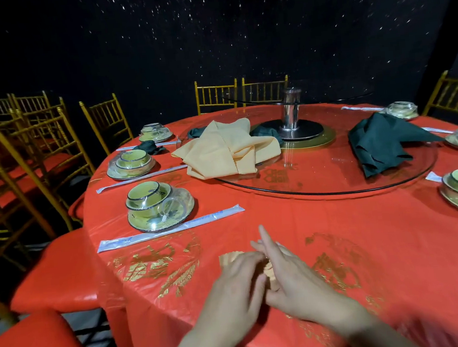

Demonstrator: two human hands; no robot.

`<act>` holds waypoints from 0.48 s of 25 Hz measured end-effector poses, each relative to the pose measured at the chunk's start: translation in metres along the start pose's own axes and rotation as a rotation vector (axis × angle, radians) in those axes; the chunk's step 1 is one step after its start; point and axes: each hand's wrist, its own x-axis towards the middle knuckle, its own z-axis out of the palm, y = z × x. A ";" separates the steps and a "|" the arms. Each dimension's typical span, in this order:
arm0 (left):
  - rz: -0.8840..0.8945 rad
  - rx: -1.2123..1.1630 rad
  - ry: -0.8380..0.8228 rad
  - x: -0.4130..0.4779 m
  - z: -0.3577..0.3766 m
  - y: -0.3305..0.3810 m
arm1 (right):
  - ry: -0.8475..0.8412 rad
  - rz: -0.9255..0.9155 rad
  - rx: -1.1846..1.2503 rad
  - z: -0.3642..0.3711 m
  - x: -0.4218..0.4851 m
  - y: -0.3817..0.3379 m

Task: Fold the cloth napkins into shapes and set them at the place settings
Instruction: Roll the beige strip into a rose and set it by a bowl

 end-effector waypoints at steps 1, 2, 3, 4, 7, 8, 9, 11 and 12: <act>0.028 0.014 -0.003 -0.003 0.006 -0.002 | -0.079 0.039 0.149 -0.004 -0.001 0.002; 0.045 0.036 0.007 -0.004 0.009 -0.004 | -0.093 0.074 0.315 -0.008 -0.002 0.006; 0.048 0.055 0.014 -0.003 0.010 -0.006 | -0.055 0.117 0.465 -0.013 -0.003 0.012; 0.037 0.072 0.012 0.000 0.009 -0.006 | 0.017 0.172 0.574 -0.017 -0.005 0.019; -0.004 0.132 -0.010 0.016 0.006 -0.002 | 0.253 0.372 0.469 -0.028 -0.010 0.035; -0.008 0.157 -0.024 0.021 0.007 -0.001 | 0.255 0.425 0.337 -0.031 -0.011 0.035; -0.007 0.171 -0.040 0.026 0.008 0.000 | 0.205 0.456 0.209 -0.032 -0.011 0.032; 0.008 0.172 -0.054 0.030 0.010 -0.001 | 0.065 0.505 -0.007 -0.032 -0.009 0.021; 0.020 0.176 -0.050 0.028 0.013 -0.003 | 0.025 0.528 -0.062 -0.032 -0.008 0.016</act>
